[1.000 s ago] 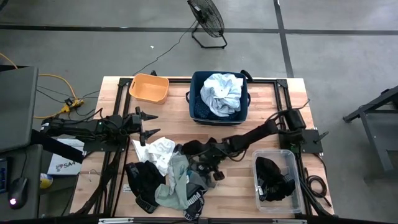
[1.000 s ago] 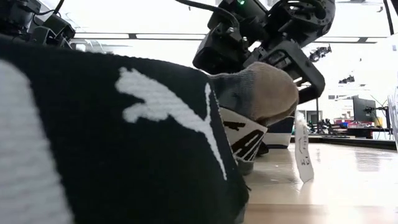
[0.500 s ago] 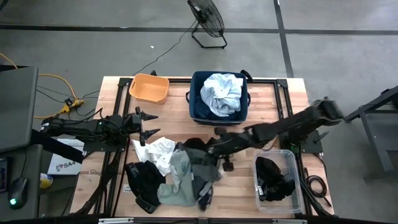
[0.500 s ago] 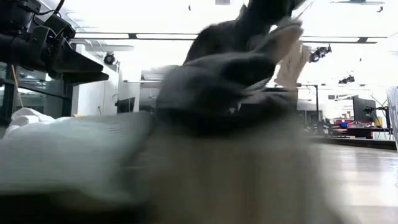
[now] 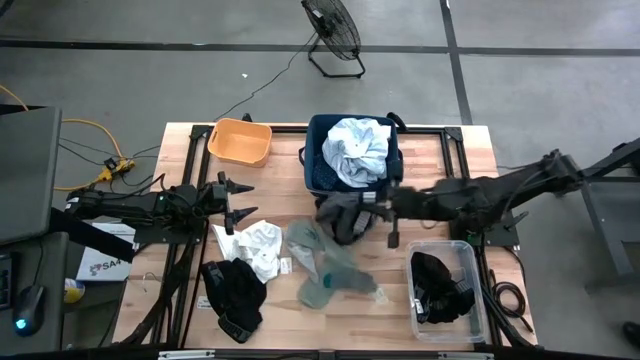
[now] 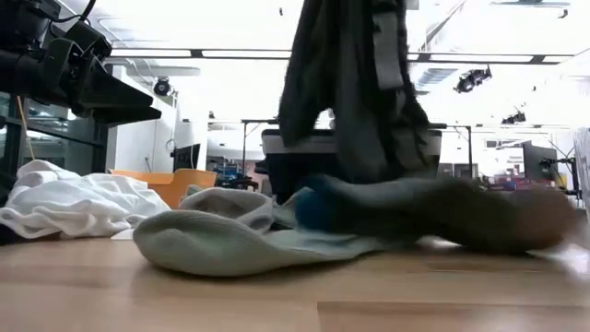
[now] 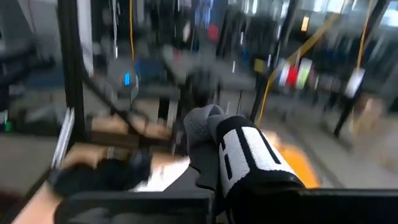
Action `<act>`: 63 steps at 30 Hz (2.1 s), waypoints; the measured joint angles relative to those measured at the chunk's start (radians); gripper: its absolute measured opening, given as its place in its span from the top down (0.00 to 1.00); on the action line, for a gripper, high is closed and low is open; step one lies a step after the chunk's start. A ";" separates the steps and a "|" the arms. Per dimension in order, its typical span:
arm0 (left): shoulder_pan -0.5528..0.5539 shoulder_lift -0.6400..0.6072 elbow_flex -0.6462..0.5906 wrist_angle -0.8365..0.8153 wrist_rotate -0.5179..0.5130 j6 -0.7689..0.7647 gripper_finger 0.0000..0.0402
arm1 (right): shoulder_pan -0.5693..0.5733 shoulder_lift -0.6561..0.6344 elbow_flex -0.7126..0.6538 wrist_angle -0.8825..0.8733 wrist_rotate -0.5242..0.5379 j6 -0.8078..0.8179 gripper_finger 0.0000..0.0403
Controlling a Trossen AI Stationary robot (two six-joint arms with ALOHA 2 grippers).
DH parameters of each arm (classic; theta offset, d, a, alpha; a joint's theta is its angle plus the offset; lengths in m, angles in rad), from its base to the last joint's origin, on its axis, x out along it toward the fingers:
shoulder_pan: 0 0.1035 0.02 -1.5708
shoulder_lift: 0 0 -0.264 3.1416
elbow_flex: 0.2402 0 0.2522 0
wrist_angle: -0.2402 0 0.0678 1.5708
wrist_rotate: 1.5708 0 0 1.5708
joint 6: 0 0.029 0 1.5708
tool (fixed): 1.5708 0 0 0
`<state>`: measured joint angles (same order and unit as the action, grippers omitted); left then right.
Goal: Pick & Place Cloths
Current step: Put the gray boxer shorts into the transparent bin
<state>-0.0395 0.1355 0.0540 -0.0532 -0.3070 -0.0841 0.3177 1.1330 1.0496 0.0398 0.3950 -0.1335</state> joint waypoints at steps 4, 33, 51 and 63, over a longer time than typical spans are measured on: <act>0.000 0.000 0.000 0.000 0.001 0.000 0.24 | 0.018 -0.045 0.000 0.135 0.015 -0.123 0.99; 0.000 0.000 0.000 0.000 0.000 -0.001 0.24 | 0.335 -0.519 0.001 -0.211 -0.011 0.465 0.99; 0.000 0.000 0.000 0.000 0.000 -0.032 0.24 | 0.423 -0.560 0.001 -0.775 -0.146 1.336 0.99; 0.000 0.000 0.000 0.000 0.000 -0.031 0.24 | 0.422 -0.417 0.001 -1.126 -0.487 1.852 0.99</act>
<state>-0.0395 0.1356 0.0540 -0.0536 -0.3073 -0.1154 0.7399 0.7158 1.0508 -1.0861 -0.0920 1.7185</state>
